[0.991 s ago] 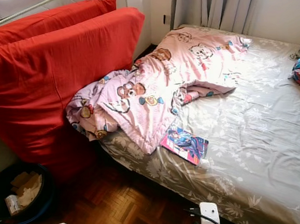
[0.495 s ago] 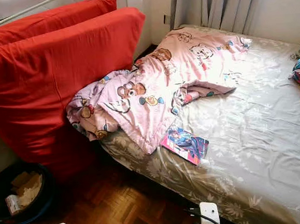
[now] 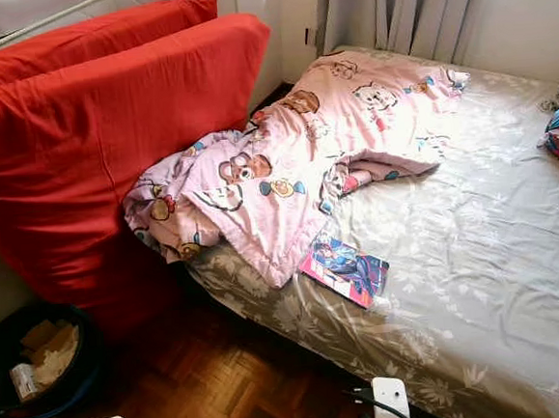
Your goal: Clean up the room
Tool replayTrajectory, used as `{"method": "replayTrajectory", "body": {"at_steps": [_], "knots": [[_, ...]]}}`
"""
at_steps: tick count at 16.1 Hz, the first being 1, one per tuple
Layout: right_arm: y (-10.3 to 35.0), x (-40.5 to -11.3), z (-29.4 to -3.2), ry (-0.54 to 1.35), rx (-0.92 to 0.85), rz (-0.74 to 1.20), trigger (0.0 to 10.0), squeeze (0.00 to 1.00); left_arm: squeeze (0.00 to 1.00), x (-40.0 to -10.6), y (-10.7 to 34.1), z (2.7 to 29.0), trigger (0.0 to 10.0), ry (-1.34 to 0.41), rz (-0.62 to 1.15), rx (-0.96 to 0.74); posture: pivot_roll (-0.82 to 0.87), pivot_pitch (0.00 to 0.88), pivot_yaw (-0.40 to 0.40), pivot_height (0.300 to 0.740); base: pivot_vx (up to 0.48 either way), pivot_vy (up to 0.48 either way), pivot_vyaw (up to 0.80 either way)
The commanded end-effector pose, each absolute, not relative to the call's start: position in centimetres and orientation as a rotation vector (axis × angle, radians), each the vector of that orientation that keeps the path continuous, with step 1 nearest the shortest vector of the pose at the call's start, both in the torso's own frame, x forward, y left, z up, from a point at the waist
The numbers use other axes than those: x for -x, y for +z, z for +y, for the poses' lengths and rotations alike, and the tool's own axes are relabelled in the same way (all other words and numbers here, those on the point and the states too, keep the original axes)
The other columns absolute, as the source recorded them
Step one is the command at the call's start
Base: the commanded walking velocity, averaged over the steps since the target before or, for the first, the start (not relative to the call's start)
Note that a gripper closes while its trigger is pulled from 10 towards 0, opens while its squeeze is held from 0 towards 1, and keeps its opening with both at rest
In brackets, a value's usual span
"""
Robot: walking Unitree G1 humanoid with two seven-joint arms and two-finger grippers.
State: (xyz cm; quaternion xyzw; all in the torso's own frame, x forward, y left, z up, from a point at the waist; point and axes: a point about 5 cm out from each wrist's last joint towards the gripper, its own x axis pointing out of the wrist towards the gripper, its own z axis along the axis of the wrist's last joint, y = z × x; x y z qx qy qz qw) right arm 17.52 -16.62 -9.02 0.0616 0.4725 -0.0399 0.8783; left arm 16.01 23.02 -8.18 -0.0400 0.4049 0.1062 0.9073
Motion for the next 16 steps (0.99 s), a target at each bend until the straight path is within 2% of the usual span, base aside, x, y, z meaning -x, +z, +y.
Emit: {"method": "replayTrajectory", "body": {"at_steps": [1,4,16], "knots": [[-9.3,-15.5,-21.3,-0.187,-0.190,1.021,10.0,0.00,0.00,-14.6,-8.7,24.7,10.0,0.195,0.975,0.042,0.04,0.000,-0.015,0.740,0.000,0.000,0.00],[-9.3,-15.6,-21.1,-0.186,-0.214,1.011,10.0,0.00,0.00,-16.1,-8.2,24.1,10.0,0.167,0.936,0.023,0.04,0.000,-0.007,0.740,0.000,0.000,0.00],[-8.8,-16.7,-20.9,-0.165,-0.241,0.967,10.0,0.00,0.00,-18.3,-7.2,23.7,10.0,0.144,0.858,0.036,0.06,0.000,-0.012,0.740,0.000,0.000,0.00]]}}
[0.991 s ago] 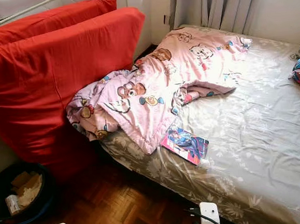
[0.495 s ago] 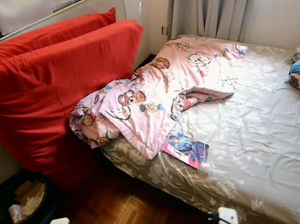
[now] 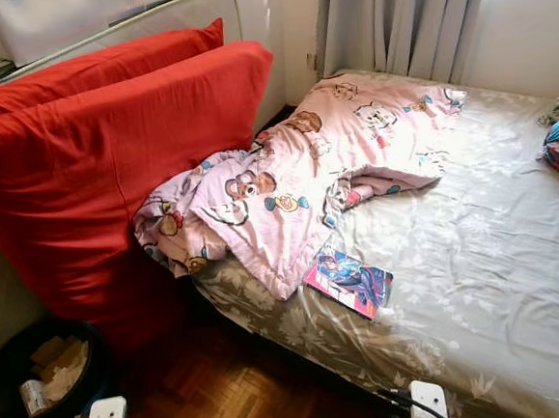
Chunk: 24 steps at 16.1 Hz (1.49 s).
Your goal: Clean up the room
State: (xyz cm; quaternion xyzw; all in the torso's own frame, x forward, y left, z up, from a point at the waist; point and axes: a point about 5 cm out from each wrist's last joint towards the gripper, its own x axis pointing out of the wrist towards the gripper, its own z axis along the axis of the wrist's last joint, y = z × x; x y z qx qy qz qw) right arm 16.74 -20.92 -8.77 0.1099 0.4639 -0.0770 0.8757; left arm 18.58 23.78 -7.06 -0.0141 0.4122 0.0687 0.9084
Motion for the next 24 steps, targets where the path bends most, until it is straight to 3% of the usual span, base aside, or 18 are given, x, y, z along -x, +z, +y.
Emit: {"method": "replayTrajectory", "body": {"at_steps": [1,9,17,22,24], "knots": [[-8.8,-16.8,-21.0,-0.165,-0.238,0.968,10.0,0.00,0.00,-18.3,-7.3,23.6,10.0,0.153,0.854,0.052,0.06,0.000,-0.017,0.740,0.000,0.000,0.00],[-8.3,-17.7,-21.3,-0.175,-0.233,0.951,10.0,0.00,0.00,-19.2,-7.1,22.3,10.0,0.106,0.823,0.046,0.02,0.000,-0.008,0.740,0.000,0.000,0.00],[-8.5,-17.5,-20.8,-0.175,-0.250,0.958,10.0,0.00,0.00,-18.5,-7.2,23.0,10.0,0.103,0.825,0.032,0.02,0.000,0.026,0.740,0.000,0.000,0.00],[-8.6,-17.1,-21.3,-0.155,-0.222,0.977,10.0,0.00,0.00,-17.8,-7.6,22.4,10.0,0.113,0.835,0.044,0.06,0.003,-0.018,0.740,0.000,0.000,0.00],[-8.7,-17.7,-18.1,-0.091,-0.231,0.917,10.0,0.00,0.00,-17.2,-8.0,22.2,10.0,0.136,0.845,0.060,0.07,0.016,-0.022,0.740,0.000,0.000,0.00]]}}
